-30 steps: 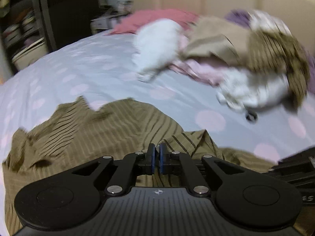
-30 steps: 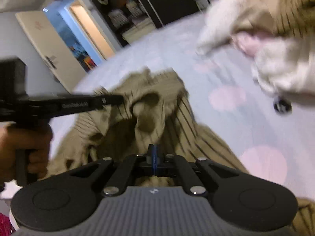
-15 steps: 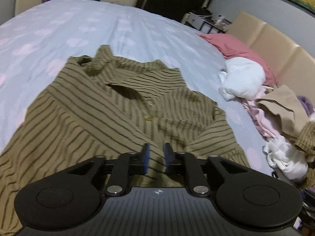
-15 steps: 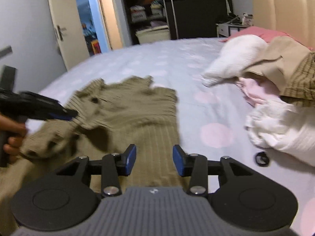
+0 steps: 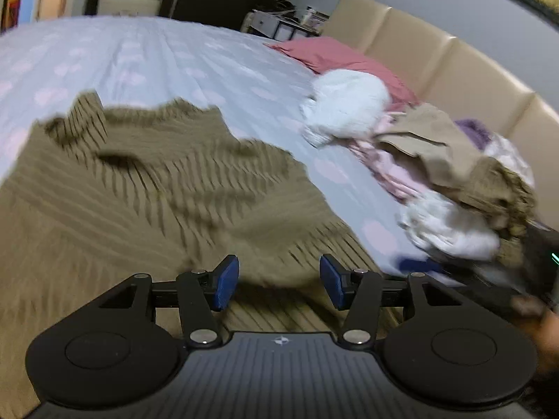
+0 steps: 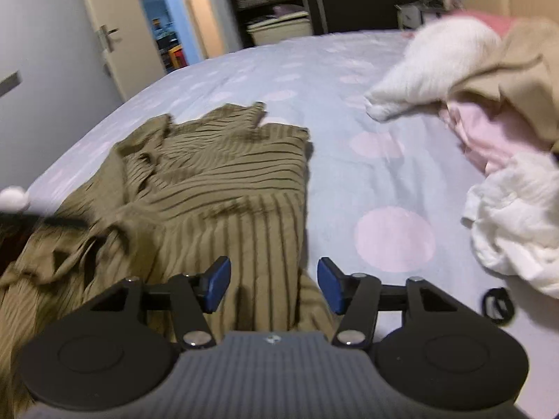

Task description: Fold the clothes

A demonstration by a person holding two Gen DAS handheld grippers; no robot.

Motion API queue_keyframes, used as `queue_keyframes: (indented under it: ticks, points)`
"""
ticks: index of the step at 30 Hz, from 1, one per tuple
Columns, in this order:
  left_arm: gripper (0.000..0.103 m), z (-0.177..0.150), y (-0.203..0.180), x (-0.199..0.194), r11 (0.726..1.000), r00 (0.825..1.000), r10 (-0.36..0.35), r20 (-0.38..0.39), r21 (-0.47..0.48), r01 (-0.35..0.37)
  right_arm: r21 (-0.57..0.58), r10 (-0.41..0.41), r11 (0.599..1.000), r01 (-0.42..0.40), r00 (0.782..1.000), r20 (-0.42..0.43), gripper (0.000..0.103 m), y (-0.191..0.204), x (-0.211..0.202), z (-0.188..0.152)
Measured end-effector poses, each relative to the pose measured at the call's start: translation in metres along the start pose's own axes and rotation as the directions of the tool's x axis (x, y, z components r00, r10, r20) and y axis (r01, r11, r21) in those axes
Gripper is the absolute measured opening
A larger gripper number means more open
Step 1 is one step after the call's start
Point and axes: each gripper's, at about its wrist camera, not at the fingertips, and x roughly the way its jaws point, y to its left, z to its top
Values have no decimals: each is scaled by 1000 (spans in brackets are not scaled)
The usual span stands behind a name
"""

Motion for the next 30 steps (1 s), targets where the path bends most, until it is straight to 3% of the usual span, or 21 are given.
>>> queue_keyframes:
  ticks: [4, 9, 14, 17, 18, 19, 20, 21, 23, 28, 30]
  points:
    - [49, -34, -20, 3, 997, 997, -71, -41, 14, 71, 134, 69, 989, -69, 998, 6, 59, -19, 29, 18]
    - [49, -57, -42, 21, 994, 992, -105, -64, 28, 107, 288, 147, 946, -148, 989, 26, 62, -41, 65, 42]
    - [49, -65, -51, 28, 993, 992, -105, -72, 49, 108, 322, 167, 934, -154, 986, -13, 64, -51, 108, 77]
    - [49, -67, -46, 25, 993, 992, -103, -75, 53, 107, 326, 237, 923, -204, 970, -63, 62, -59, 129, 87]
    - [49, -68, -45, 23, 993, 992, -103, -75, 51, 107, 337, 266, 914, -225, 961, -80, 50, -62, 134, 88]
    - [49, -69, -43, 22, 993, 992, -102, -75, 47, 106, 351, 293, 904, -242, 951, -97, 13, -66, 139, 89]
    - [49, -70, -42, 20, 994, 992, -101, -74, 44, 104, 368, 316, 894, -255, 942, -114, 5, -69, 144, 90]
    - [49, -72, -39, 19, 994, 992, -101, -73, 36, 103, 375, 326, 890, -260, 937, -125, 3, -72, 147, 91]
    - [49, -73, -34, 17, 995, 992, -100, -72, 19, 102, 362, 298, 900, -241, 948, -110, 3, -76, 145, 98]
    - [49, -73, -27, 18, 995, 993, -103, -65, -10, 102, 353, 298, 887, -297, 953, 54, 3, -90, 118, 130]
    - [49, -75, -26, 19, 995, 993, -103, -63, -20, 102, 313, 253, 918, -244, 967, 13, 3, -86, 120, 133]
